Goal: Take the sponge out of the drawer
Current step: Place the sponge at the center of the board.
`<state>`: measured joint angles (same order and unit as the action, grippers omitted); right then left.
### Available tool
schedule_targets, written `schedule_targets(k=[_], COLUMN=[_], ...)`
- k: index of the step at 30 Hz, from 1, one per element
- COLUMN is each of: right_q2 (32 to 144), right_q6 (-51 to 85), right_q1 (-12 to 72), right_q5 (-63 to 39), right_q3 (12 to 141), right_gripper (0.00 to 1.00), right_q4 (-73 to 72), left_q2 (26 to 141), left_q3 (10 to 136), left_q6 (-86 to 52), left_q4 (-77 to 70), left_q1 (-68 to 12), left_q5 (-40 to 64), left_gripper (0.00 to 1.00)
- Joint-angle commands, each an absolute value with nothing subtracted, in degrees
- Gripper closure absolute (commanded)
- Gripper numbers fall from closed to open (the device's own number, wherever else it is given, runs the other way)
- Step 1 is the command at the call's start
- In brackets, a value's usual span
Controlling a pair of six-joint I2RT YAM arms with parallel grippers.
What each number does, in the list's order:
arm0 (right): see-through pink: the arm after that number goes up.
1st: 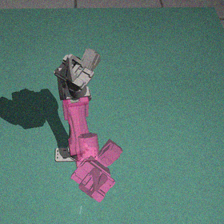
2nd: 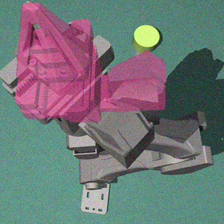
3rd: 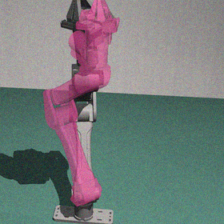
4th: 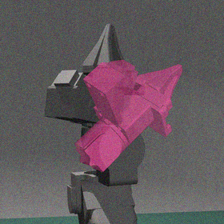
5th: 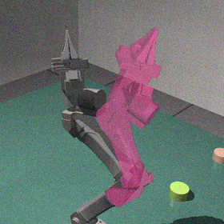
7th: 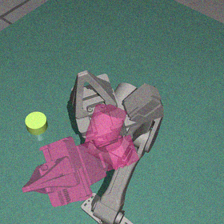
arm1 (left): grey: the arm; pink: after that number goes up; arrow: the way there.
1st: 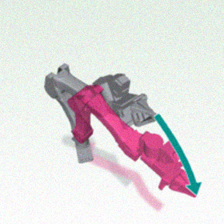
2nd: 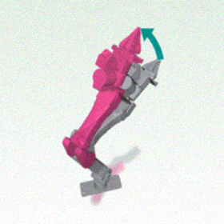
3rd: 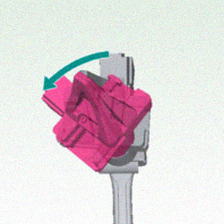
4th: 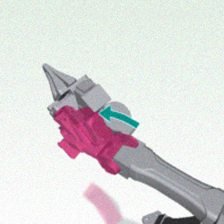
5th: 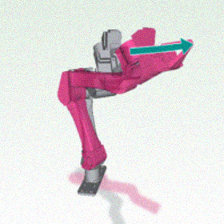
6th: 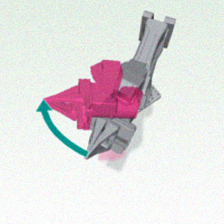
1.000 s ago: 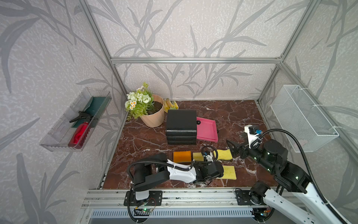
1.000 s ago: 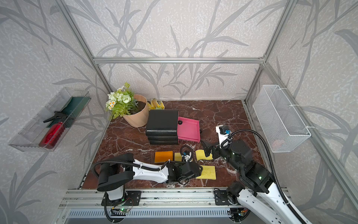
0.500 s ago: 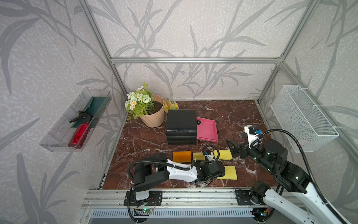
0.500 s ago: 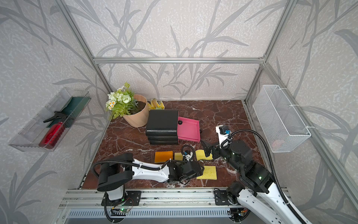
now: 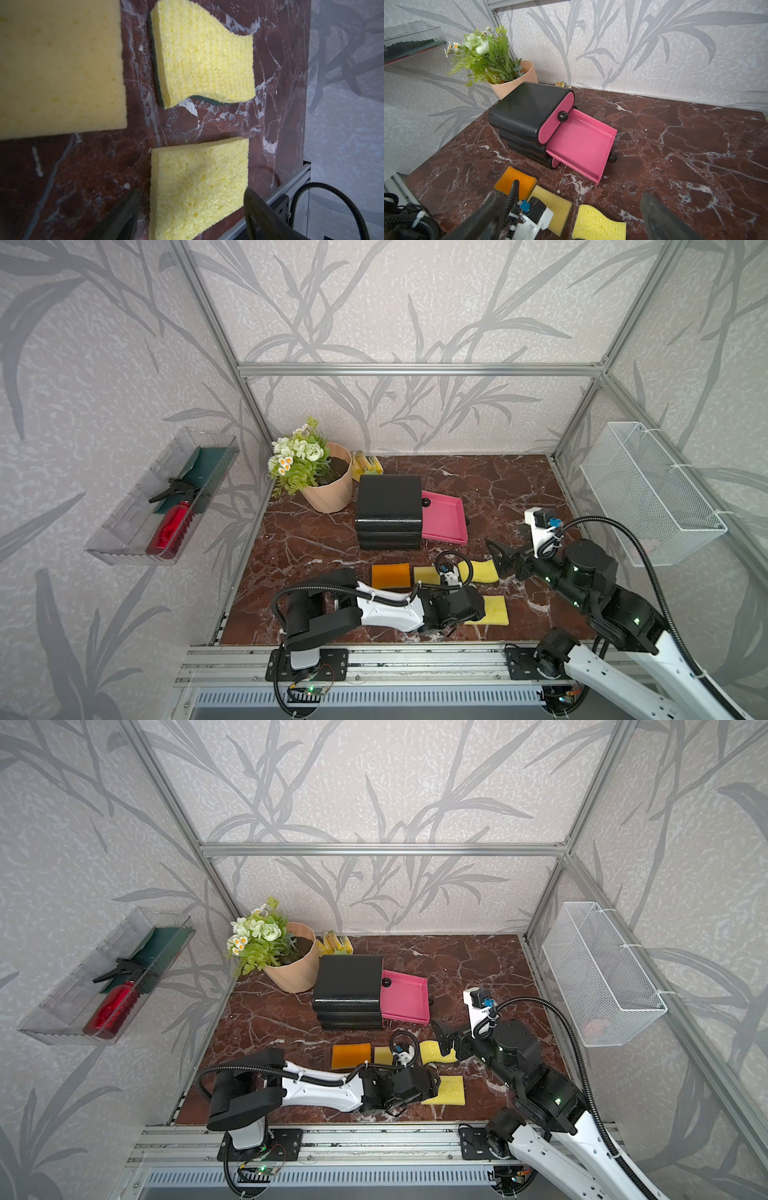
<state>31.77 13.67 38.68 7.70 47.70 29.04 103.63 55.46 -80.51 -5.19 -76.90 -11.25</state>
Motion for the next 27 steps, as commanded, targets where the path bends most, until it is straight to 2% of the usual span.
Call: schedule_targets(k=[1,12,17,21,27], right_q2=[31.46,35.23,39.81,43.56,48.36], right_q6=[13.28,13.36,15.08,16.53,15.25], right_q1=[38.46,36.07,29.64,23.83,20.3], right_q5=[8.78,9.27,4.35,-0.69,-2.0], right_q3=[47.02,47.07,46.55,47.49,47.17], right_gripper=[0.01,0.01,0.01,0.01,0.01], right_q4=[29.97,28.28,25.9,25.74,24.75], left_q2=[101.35,94.65,90.93,87.48,80.5], left_q3=[56.64,56.56,57.82,55.5,59.08], left_q6=[-80.29,-70.47,-64.72,-59.85,-51.68], left_q4=[-3.55,-4.09,-0.08,-4.68,6.57], left_q1=[-77.35,-78.64,-78.66,-77.5,-72.17], left_q5=[-14.34,-19.71,-22.3,-21.43,-19.94], left_gripper=[0.2,0.14,0.13,0.1,0.09])
